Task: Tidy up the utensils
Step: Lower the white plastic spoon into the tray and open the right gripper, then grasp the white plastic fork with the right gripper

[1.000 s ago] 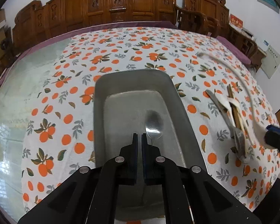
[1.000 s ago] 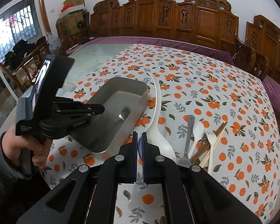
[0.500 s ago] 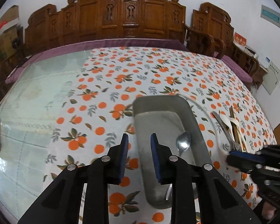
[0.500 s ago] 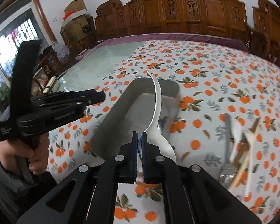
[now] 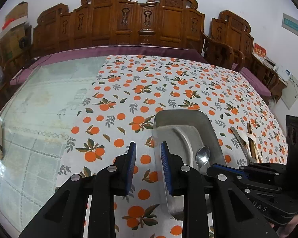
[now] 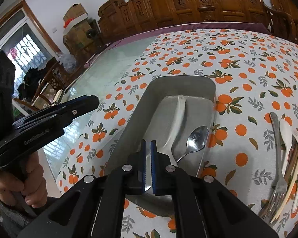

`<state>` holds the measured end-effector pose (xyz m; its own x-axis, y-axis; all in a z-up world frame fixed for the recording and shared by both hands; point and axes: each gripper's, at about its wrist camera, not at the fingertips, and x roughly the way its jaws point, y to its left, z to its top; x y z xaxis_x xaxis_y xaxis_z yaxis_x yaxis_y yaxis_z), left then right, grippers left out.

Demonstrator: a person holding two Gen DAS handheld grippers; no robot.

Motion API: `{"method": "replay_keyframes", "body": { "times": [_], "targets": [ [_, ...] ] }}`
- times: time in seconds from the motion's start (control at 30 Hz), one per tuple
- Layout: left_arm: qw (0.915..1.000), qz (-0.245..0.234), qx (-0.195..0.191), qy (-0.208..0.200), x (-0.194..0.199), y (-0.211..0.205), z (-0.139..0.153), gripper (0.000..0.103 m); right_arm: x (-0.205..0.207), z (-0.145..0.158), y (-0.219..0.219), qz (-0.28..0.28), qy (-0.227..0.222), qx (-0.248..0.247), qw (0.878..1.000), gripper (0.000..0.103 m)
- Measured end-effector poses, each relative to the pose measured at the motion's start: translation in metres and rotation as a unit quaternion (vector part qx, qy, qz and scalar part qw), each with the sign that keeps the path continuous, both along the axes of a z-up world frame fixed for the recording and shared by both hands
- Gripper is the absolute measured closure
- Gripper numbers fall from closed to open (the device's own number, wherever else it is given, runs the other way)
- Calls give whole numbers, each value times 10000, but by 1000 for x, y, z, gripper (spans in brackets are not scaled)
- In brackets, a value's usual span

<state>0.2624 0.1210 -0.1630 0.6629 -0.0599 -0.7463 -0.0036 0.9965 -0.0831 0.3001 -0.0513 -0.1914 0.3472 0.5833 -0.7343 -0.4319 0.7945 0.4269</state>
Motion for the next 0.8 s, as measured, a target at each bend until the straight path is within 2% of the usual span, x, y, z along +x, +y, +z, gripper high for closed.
{"method": "replay_keyframes", "body": {
  "times": [0.1, 0.27, 0.37, 0.5, 0.73, 0.8],
  "targets": [
    [10000, 9, -11, -6, 0, 1, 0, 79, 2, 0, -1, -16, 36, 44, 10000, 97],
    [10000, -34, -22, -9, -1, -2, 1, 78, -7, 15, -17, -14, -367, -114, 9993, 96],
    [9999, -89, -80, -73, -4, -11, 3, 69, -15, 33, -46, -49, -738, -328, 9967, 96],
    [9996, -207, -93, -146, -7, -31, 5, 66, -19, 45, -93, -185, -1066, -774, 9911, 96],
    [9982, -549, -79, -245, -11, -85, 6, 65, -10, 38, -172, -625, -1198, -1366, 9814, 96],
    [9976, -638, -75, -260, -13, -97, 5, 65, -7, 29, -188, -757, -1157, -1436, 9799, 86]
  ]
}}
